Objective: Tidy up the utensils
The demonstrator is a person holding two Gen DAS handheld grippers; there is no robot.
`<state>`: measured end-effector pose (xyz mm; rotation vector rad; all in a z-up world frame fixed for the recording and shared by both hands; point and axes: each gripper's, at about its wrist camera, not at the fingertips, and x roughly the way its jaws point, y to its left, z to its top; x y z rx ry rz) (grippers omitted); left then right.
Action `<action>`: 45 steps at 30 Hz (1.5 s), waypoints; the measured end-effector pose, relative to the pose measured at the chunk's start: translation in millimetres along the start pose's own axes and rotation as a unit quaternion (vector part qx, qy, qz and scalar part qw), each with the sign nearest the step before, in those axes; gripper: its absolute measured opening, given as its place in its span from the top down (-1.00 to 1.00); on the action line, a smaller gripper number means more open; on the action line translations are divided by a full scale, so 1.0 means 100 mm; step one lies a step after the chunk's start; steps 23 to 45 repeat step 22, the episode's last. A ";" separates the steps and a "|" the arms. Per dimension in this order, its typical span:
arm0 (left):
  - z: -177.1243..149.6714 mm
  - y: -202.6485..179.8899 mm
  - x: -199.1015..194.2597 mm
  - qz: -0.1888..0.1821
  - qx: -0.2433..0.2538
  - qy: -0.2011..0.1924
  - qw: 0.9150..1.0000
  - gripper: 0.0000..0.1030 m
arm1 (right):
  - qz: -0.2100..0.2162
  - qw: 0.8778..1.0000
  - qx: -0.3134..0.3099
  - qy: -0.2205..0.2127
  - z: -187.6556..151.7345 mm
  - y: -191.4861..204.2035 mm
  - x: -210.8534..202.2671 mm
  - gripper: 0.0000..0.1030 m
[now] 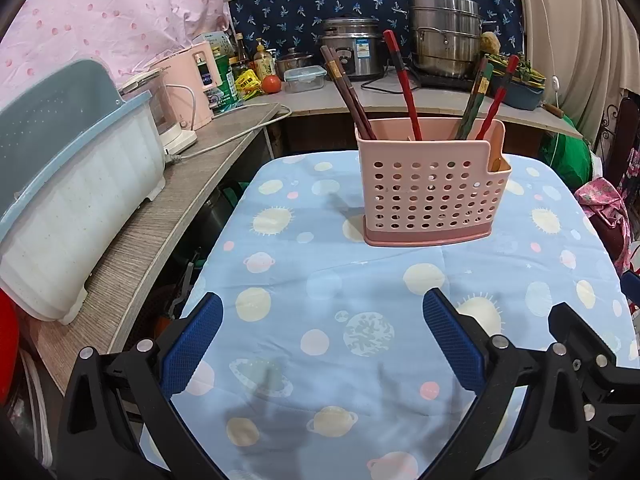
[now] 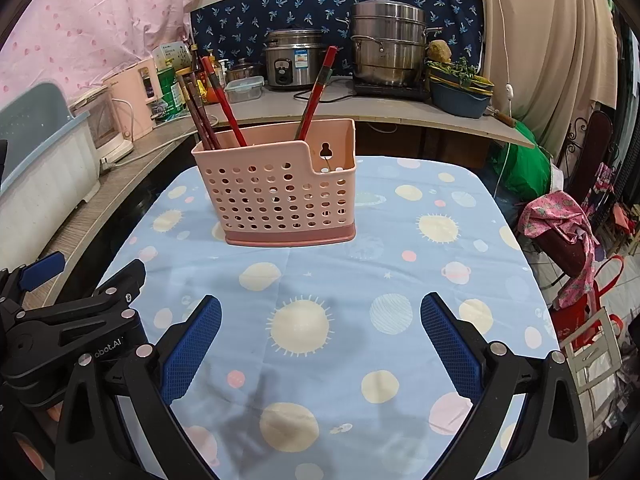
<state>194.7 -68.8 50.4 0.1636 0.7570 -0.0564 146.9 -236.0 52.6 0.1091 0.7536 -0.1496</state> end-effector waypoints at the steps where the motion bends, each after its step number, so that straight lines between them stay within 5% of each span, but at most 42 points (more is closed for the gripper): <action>1: 0.00 0.00 0.00 0.000 0.000 0.000 1.000 -0.86 | 0.000 1.000 0.000 0.000 0.00 -0.01 0.01 -0.87; 45: 0.03 -0.01 0.04 -0.001 0.001 -0.001 1.000 -0.86 | -0.001 1.000 0.000 -0.002 0.02 0.01 0.03 -0.87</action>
